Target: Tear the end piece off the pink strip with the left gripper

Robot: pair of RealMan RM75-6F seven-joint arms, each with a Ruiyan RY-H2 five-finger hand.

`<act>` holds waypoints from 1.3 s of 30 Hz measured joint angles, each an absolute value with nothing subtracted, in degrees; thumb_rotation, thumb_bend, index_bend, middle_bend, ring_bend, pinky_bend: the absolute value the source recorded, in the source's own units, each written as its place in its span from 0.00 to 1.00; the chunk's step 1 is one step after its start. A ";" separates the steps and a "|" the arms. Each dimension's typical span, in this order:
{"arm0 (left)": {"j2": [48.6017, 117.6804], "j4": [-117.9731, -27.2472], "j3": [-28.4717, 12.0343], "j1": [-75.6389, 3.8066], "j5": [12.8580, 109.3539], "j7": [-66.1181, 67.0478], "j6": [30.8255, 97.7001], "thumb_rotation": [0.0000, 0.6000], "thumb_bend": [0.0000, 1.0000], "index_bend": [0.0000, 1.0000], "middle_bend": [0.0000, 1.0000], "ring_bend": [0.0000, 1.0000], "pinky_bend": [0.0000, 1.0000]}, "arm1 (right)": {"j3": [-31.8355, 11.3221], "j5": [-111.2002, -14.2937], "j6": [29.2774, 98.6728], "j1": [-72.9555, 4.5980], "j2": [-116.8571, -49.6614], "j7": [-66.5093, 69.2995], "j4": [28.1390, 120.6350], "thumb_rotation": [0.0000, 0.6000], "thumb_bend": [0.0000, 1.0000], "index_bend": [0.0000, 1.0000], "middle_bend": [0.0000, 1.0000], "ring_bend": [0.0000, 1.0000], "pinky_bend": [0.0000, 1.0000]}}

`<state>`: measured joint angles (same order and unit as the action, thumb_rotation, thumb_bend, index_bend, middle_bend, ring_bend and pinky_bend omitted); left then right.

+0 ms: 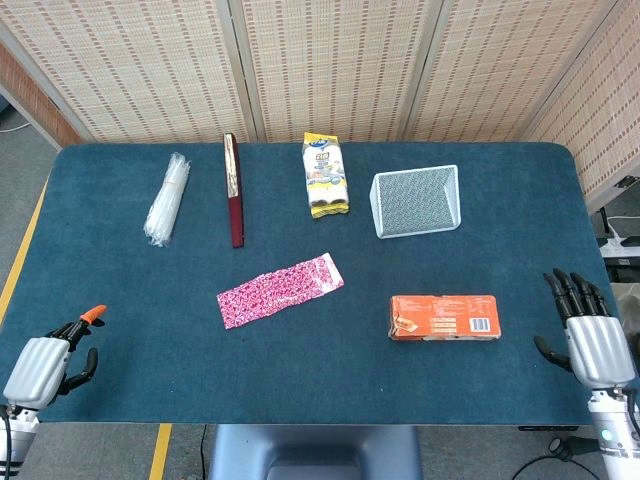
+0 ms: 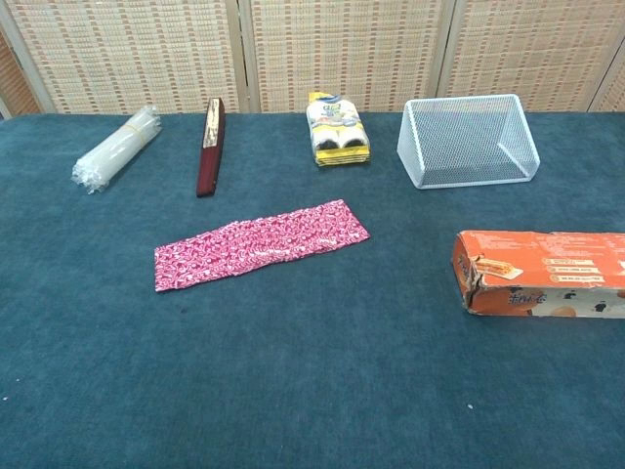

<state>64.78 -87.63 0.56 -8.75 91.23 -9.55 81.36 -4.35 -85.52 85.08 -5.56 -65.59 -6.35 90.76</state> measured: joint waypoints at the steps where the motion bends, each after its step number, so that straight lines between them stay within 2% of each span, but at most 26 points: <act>1: 64.81 -87.63 0.52 -8.74 91.07 -9.17 81.38 1.00 0.60 0.11 0.28 0.35 0.52 | -4.22 -85.76 85.05 -5.57 -65.55 -6.27 90.78 1.00 0.15 0.00 0.03 0.00 0.11; 5: 65.44 -87.45 -0.04 -8.45 89.98 -5.57 82.06 1.00 0.60 0.10 0.28 0.35 0.51 | -3.67 -87.45 85.22 -5.65 -65.49 -5.24 90.41 1.00 0.15 0.00 0.03 0.00 0.11; 7: 66.12 -87.21 -0.51 -8.28 89.10 -3.02 82.45 1.00 0.61 0.04 0.28 0.35 0.51 | -3.30 -88.84 85.52 -5.73 -65.56 -4.44 89.80 1.00 0.15 0.00 0.03 0.00 0.11; 8: 66.47 -87.06 -0.71 -8.25 88.66 -1.86 82.50 1.00 0.61 0.01 0.30 0.36 0.51 | -3.12 -89.55 85.71 -5.77 -65.60 -4.03 89.47 1.00 0.15 0.00 0.03 0.00 0.11; 10: 67.39 -86.68 -1.17 -8.25 87.65 0.94 82.46 1.00 0.64 0.00 0.39 0.43 0.53 | -2.66 -91.39 86.37 -5.84 -65.71 -2.84 88.55 1.00 0.16 0.00 0.03 0.00 0.11; 11: 67.92 -86.49 -1.40 -8.30 87.23 2.14 82.41 1.00 0.68 0.00 0.50 0.52 0.56 | -2.47 -92.20 86.79 -5.85 -65.77 -2.28 88.08 1.00 0.20 0.00 0.03 0.00 0.11; 12: 68.84 -86.16 -1.73 -8.46 86.81 3.52 82.29 1.00 0.72 0.00 0.59 0.59 0.59 | -2.30 -92.97 87.29 -5.85 -65.83 -1.81 87.53 1.00 0.31 0.00 0.03 0.00 0.11; 13: 69.64 -85.84 -1.98 -8.69 86.59 4.23 82.13 1.00 0.75 0.00 0.63 0.63 0.61 | -2.16 -93.78 88.00 -5.83 -65.90 -1.50 86.71 1.00 0.48 0.00 0.03 0.00 0.11; 15: 71.47 -85.08 -2.55 -9.71 86.33 5.08 81.19 1.00 0.79 0.00 0.68 0.68 0.63 | -2.17 -94.46 89.10 -5.78 -66.07 -1.84 85.45 1.00 0.69 0.00 0.03 0.00 0.11; 18: 72.64 -84.93 -3.16 -11.89 85.99 6.76 78.19 1.00 0.80 0.00 0.69 0.69 0.63 | -2.52 -95.41 90.95 -5.72 -66.53 -3.27 83.75 1.00 0.84 0.00 0.03 0.00 0.11; 22: 73.84 -86.16 -4.01 -15.69 84.98 10.78 72.33 1.00 0.80 0.00 0.69 0.69 0.63 | -3.05 -96.39 93.73 -5.35 -67.25 -2.91 82.16 1.00 0.92 0.01 0.09 0.02 0.15; 23: 74.16 -86.61 -4.17 -16.61 84.62 12.00 70.84 1.00 0.80 0.00 0.69 0.69 0.63 | -3.19 -96.55 94.41 -5.23 -67.44 -2.84 81.82 1.00 0.94 0.05 0.14 0.06 0.19; 25: 75.11 -87.68 -4.52 -18.81 83.60 14.66 67.40 1.00 0.80 0.00 0.69 0.69 0.63 | -3.71 -96.78 96.25 -4.91 -68.09 -2.81 81.03 1.00 0.97 0.23 0.30 0.20 0.30; 27: 76.50 -88.59 -4.91 -21.00 82.21 17.07 64.21 1.00 0.80 0.00 0.69 0.70 0.63 | -4.35 -96.94 98.10 -4.67 -68.97 -2.76 80.18 1.00 0.99 0.38 0.40 0.31 0.38; 30: 79.30 -89.36 -5.62 -23.92 79.74 20.15 60.64 1.00 0.80 0.00 0.68 0.70 0.63 | -5.57 -97.39 101.21 -4.49 -71.04 -2.63 77.96 1.00 1.00 0.55 0.49 0.47 0.50; 33: 81.80 -89.42 -6.20 -26.42 77.79 22.72 58.08 1.00 0.80 0.00 0.68 0.70 0.63 | -6.53 -98.04 103.63 -4.54 -73.11 -1.88 75.41 1.00 1.00 0.63 0.57 0.56 0.54; 39: 84.29 -88.53 -5.98 -29.89 75.42 26.18 53.77 1.00 0.80 0.00 0.68 0.70 0.64 | -7.39 -98.33 105.83 -4.50 -74.64 1.26 73.29 1.00 1.00 0.66 0.63 0.60 0.54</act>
